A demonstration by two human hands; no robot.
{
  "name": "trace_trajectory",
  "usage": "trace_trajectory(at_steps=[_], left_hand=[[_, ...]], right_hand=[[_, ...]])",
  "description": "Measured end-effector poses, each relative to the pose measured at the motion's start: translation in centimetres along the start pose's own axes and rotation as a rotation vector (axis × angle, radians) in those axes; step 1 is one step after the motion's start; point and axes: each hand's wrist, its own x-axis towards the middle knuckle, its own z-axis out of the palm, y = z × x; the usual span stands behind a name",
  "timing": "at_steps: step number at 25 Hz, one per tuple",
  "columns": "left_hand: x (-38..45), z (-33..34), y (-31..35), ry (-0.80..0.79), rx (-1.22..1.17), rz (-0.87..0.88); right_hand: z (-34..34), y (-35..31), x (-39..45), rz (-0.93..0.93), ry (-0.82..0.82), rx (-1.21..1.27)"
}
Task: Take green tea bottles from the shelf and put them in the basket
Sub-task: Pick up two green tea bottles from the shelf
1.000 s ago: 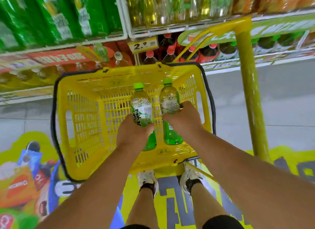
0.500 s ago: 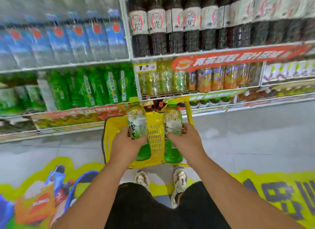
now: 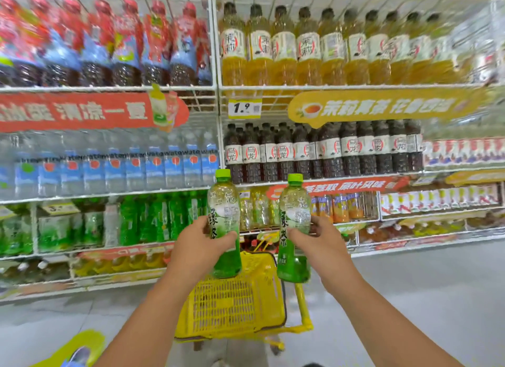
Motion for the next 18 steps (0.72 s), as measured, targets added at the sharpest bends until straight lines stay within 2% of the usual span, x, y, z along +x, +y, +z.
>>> trace_trajectory(at_steps=[10, 18], left_hand=[[-12.2, -0.6, 4.3, 0.259, -0.067, -0.023], [-19.7, -4.1, 3.7, 0.386, -0.053, -0.051]], right_hand=[[-7.6, -3.5, -5.3, -0.229, -0.147, 0.005], [-5.5, -5.0, -10.4, -0.295, -0.305, -0.020]])
